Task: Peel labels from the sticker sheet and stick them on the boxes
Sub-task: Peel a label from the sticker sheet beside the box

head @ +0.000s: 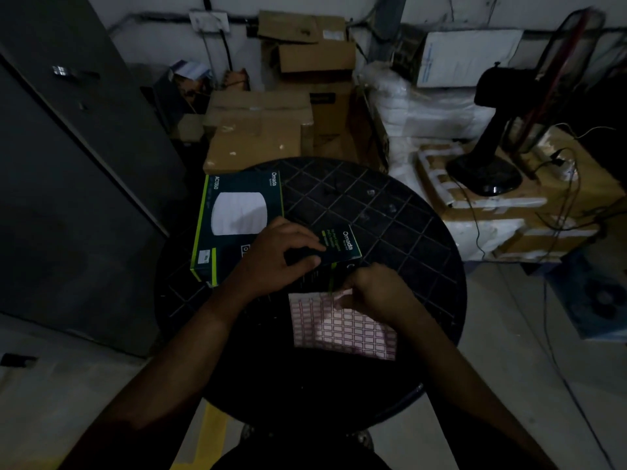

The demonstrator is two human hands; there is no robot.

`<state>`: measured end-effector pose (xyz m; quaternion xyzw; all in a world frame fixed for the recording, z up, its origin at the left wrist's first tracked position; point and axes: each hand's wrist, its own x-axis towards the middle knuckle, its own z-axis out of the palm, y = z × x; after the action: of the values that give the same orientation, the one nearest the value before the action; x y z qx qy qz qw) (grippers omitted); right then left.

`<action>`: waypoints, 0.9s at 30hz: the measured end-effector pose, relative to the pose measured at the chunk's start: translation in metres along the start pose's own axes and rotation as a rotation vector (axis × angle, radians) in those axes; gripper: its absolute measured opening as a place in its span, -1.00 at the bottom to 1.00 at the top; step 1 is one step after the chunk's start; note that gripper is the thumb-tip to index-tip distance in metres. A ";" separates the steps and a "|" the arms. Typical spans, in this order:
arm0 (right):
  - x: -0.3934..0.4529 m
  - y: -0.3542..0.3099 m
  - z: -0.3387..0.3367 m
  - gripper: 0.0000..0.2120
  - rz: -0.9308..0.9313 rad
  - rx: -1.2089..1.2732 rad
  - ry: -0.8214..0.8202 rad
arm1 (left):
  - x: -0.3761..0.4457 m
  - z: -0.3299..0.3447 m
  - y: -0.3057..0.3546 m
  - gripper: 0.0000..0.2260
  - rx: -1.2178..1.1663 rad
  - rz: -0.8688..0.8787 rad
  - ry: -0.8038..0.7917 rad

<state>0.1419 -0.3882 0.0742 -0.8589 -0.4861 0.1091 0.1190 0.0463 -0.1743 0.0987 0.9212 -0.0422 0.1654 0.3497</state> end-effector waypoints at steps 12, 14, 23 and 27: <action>0.017 -0.020 -0.075 -0.76 -0.036 0.579 0.180 | -0.009 -0.010 0.008 -0.92 -0.343 -0.241 0.012; 0.016 -0.015 -0.076 -0.77 -0.037 0.696 0.160 | -0.008 -0.013 0.008 -0.90 -0.370 -0.256 0.051; 0.011 -0.005 -0.070 -0.34 0.077 0.685 0.291 | -0.006 -0.015 0.004 -0.91 -0.572 -0.338 0.147; 0.008 -0.011 -0.061 -0.40 0.161 0.192 0.607 | -0.005 -0.015 0.003 -0.91 -0.596 -0.368 0.190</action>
<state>0.1553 -0.3816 0.1351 -0.8727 -0.3463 -0.0976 0.3300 0.0367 -0.1670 0.1092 0.7516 0.1104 0.1652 0.6290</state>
